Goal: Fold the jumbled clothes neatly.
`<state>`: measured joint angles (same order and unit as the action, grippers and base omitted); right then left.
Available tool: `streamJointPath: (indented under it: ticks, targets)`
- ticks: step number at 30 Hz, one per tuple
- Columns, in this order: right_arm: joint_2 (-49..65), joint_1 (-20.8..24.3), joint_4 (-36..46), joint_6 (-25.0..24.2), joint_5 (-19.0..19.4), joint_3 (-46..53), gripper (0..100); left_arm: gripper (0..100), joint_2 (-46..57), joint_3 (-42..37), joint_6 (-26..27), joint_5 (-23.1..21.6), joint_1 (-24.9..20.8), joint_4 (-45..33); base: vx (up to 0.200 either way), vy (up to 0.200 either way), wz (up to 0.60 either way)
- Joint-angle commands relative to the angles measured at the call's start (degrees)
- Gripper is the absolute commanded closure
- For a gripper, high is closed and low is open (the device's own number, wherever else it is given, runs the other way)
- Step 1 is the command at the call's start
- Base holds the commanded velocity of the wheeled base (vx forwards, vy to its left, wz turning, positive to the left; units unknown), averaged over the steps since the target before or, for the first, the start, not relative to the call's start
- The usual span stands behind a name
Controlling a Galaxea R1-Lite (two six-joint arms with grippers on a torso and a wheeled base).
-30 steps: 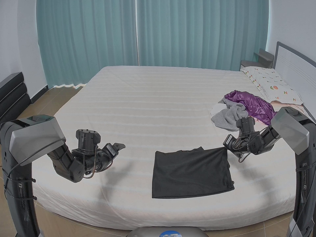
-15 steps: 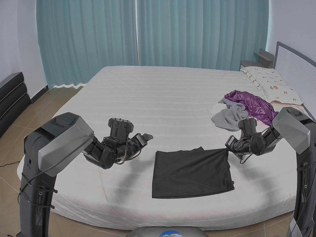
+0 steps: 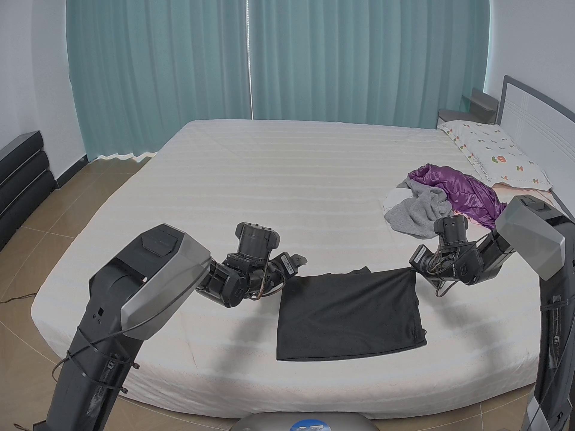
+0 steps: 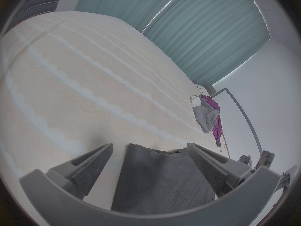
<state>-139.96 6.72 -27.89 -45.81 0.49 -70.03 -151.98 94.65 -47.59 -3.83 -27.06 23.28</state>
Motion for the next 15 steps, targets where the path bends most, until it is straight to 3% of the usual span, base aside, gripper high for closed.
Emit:
streamJointPath:
  ticks: [1,8,9,15]
  targets:
    - [0.2,0.8,-2.9,0.0,-0.1,1.5,100,0,-3.8,4.2,-0.1,0.0,-0.4,-1.3,0.000,0.000,0.00]
    - [0.2,0.9,-4.4,0.1,-0.1,1.8,100,0,-5.4,9.8,-0.3,0.1,-0.6,-6.7,0.000,0.000,0.00]
    - [0.2,1.0,-4.4,0.1,-0.1,1.8,100,100,-5.6,10.5,-0.4,0.5,-0.6,-7.5,0.000,0.000,0.00]
    - [0.0,0.7,-4.5,0.1,-0.1,1.7,100,100,-5.8,11.4,-0.6,4.4,-0.5,-9.3,0.000,0.000,0.00]
